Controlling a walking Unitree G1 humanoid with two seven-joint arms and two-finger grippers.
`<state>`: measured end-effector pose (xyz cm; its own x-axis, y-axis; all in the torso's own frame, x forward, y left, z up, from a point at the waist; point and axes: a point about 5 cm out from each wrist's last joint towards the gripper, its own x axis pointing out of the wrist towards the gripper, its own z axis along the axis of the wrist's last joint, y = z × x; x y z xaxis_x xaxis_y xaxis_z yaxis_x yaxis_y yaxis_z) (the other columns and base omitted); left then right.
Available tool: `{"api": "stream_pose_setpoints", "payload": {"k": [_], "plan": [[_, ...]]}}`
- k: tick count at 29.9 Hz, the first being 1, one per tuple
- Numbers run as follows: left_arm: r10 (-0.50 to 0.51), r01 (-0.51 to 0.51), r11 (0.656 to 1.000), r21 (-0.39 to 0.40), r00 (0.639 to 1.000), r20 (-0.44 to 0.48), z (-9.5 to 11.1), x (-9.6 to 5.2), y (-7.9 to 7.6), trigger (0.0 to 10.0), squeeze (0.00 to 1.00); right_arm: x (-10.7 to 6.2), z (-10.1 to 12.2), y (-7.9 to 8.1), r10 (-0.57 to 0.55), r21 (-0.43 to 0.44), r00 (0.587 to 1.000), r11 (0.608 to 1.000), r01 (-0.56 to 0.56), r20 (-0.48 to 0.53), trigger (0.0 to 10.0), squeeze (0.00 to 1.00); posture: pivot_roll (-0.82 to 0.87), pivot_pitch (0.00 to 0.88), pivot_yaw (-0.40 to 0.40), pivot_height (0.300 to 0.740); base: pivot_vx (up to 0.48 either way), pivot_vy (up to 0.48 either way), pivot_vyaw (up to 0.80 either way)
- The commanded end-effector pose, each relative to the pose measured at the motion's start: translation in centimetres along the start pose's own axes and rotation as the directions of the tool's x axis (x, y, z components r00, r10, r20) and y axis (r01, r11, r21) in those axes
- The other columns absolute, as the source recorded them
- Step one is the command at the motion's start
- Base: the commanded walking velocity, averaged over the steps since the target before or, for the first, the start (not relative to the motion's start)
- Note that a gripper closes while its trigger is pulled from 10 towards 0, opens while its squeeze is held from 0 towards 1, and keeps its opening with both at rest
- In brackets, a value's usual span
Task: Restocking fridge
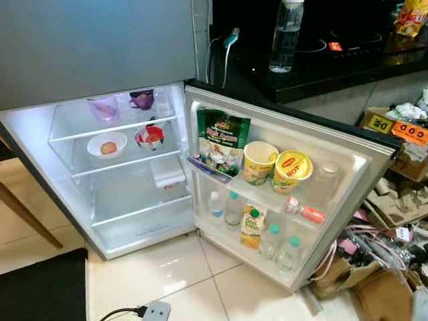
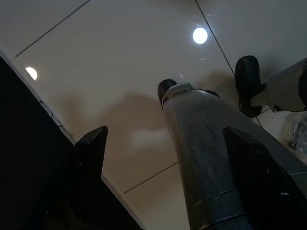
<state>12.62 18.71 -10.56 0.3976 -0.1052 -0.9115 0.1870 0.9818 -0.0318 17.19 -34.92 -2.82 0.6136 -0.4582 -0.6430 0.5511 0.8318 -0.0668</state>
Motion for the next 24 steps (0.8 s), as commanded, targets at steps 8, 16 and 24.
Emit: {"api": "stream_pose_setpoints", "payload": {"k": [8, 16, 24], "plan": [[-0.011, 0.011, 1.0, 0.0, 0.998, -0.057, -1.4, -0.2, -0.1, 10.0, 0.0, 0.2, 14.6, 0.9, 0.047, 0.145, 0.893, 0.982, -0.124, 0.448, 10.0, 0.0, -0.06, 0.0, -0.005, 0.74, 0.0, 0.0, 0.0], [-0.011, 0.01, 1.0, -0.011, 0.998, -0.054, -1.5, -0.2, -0.1, 10.0, 0.0, -0.8, 20.1, 4.0, 0.185, 0.065, 0.804, 0.961, -0.267, 0.564, 10.0, 0.0, -0.05, 0.0, -0.01, 0.74, 0.0, 0.0, 0.0], [-0.007, 0.007, 1.0, -0.014, 0.998, -0.054, -1.6, -0.3, 0.1, 10.0, 0.0, -1.5, 22.0, 6.5, 0.317, -0.027, 0.729, 0.925, -0.379, 0.606, 10.0, 0.0, -0.04, 0.0, -0.005, 0.74, 0.0, 0.0, 0.0]]}}
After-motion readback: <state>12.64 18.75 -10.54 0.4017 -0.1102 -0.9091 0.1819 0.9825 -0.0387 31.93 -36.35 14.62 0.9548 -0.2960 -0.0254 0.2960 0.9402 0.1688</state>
